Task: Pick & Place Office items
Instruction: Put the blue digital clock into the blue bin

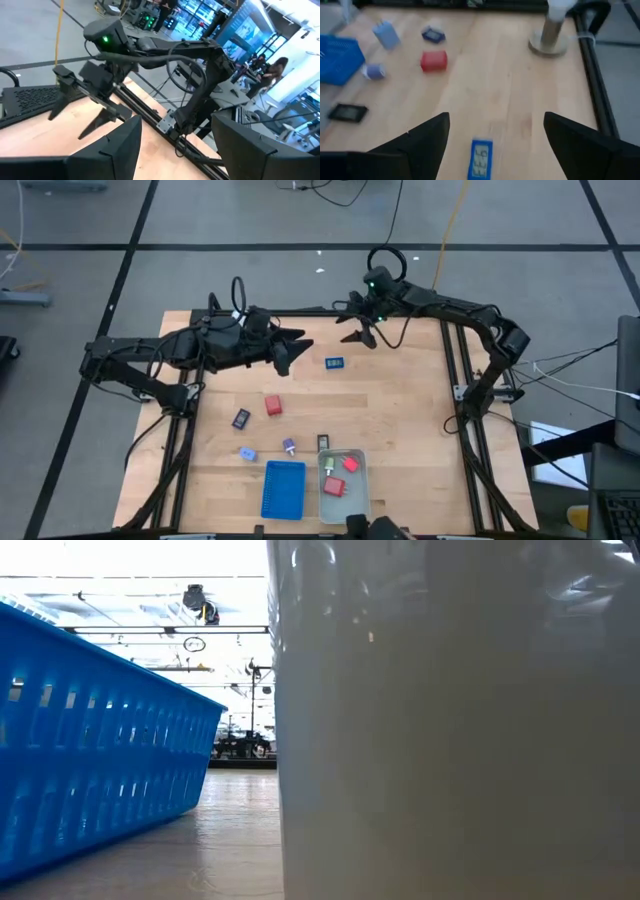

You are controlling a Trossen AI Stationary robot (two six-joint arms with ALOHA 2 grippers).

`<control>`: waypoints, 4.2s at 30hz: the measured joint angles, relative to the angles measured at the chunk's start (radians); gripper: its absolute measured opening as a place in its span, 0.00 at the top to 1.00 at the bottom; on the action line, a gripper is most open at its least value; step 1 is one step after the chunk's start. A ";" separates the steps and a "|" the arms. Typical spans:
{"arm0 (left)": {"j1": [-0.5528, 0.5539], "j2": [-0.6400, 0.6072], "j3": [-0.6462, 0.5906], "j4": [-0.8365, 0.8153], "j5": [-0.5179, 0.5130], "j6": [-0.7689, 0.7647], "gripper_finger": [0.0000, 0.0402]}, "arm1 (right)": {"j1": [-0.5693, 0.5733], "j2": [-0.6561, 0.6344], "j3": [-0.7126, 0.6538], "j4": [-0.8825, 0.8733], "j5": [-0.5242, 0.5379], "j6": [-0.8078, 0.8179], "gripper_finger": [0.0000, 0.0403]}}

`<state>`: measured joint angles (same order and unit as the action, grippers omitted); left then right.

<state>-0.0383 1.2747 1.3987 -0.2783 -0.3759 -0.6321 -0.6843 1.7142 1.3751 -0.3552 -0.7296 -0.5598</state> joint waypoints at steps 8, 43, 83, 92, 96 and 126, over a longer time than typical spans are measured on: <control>0.000 0.000 0.000 -0.005 0.001 0.007 0.40 | 0.075 0.007 0.001 -0.133 0.141 -0.080 0.22; 0.005 0.000 0.000 -0.164 0.064 0.051 0.40 | 0.117 0.122 -0.126 0.141 0.106 0.125 0.22; 0.043 0.000 0.000 -0.246 0.070 0.133 0.40 | 0.242 0.122 -0.195 0.198 0.531 0.050 0.22; 0.043 0.000 0.000 -0.251 0.071 0.137 0.40 | 0.244 0.122 -0.273 0.332 0.547 0.103 0.22; 0.043 0.000 0.000 -0.252 0.071 0.136 0.40 | 0.252 0.122 -0.279 0.348 0.546 0.109 0.22; 0.043 0.000 0.000 -0.285 0.108 0.123 0.40 | 0.267 0.246 -0.274 0.458 0.489 0.150 0.22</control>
<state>0.0048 1.2747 1.3989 -0.5637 -0.2684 -0.5093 -0.4176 1.9598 1.1011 0.1032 -0.2408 -0.4096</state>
